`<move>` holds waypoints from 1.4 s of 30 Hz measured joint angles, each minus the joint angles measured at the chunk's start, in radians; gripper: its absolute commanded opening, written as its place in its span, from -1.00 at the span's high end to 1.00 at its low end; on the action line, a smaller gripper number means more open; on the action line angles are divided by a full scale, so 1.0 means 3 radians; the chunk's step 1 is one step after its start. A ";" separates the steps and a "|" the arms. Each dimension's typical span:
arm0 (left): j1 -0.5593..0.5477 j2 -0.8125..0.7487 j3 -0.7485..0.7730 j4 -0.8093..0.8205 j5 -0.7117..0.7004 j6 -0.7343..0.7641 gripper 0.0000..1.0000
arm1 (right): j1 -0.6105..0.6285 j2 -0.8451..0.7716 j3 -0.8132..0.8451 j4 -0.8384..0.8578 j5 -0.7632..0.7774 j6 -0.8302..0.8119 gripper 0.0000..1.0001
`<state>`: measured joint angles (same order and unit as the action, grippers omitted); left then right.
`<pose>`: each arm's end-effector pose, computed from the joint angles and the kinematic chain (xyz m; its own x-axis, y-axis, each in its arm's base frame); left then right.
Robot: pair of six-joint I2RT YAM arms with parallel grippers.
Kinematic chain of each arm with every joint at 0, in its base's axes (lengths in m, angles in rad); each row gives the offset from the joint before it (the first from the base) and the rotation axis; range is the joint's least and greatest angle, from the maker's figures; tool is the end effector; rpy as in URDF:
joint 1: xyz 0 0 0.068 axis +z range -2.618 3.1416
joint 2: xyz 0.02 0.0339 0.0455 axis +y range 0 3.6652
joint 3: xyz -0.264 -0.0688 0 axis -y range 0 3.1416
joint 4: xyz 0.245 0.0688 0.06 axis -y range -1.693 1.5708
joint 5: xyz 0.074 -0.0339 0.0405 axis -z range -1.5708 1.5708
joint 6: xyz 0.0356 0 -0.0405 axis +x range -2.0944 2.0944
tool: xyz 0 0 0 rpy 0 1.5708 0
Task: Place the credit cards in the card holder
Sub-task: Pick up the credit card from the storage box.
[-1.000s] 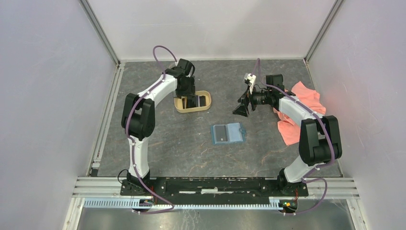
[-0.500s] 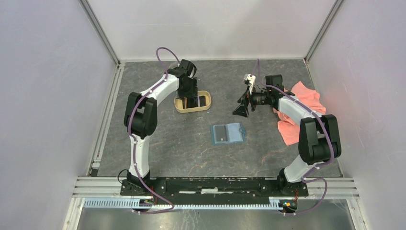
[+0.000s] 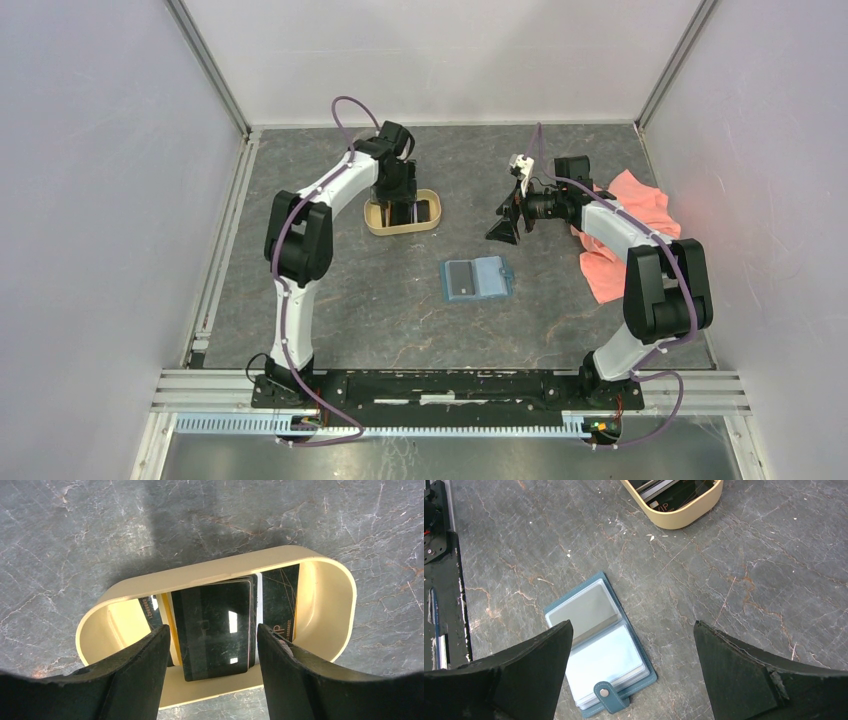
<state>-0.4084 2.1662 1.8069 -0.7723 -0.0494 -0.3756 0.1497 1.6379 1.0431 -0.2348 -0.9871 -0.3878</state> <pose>0.4275 -0.1831 0.2029 -0.9112 -0.0049 -0.4120 0.0464 0.9924 -0.1144 0.3293 0.0797 0.2203 -0.4335 -0.2761 -0.8578 -0.8676 0.3851 0.3145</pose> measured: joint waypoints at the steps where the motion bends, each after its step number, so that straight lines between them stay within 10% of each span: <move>1: -0.0005 0.0020 0.0024 -0.0004 0.0000 0.0000 -0.42 | 0.0000 0.0000 0.0000 0.0000 0.0000 0.0000 -0.96; 42: -0.0036 0.0352 0.0412 -0.0323 -0.0003 0.0001 -0.32 | 0.0000 0.0000 0.0000 -0.0037 -0.0001 -0.0009 -0.96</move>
<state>-0.4191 2.2719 1.9305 -0.8692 -0.0502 -0.3752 0.1497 1.6379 1.0431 -0.2459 -0.9874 -0.3904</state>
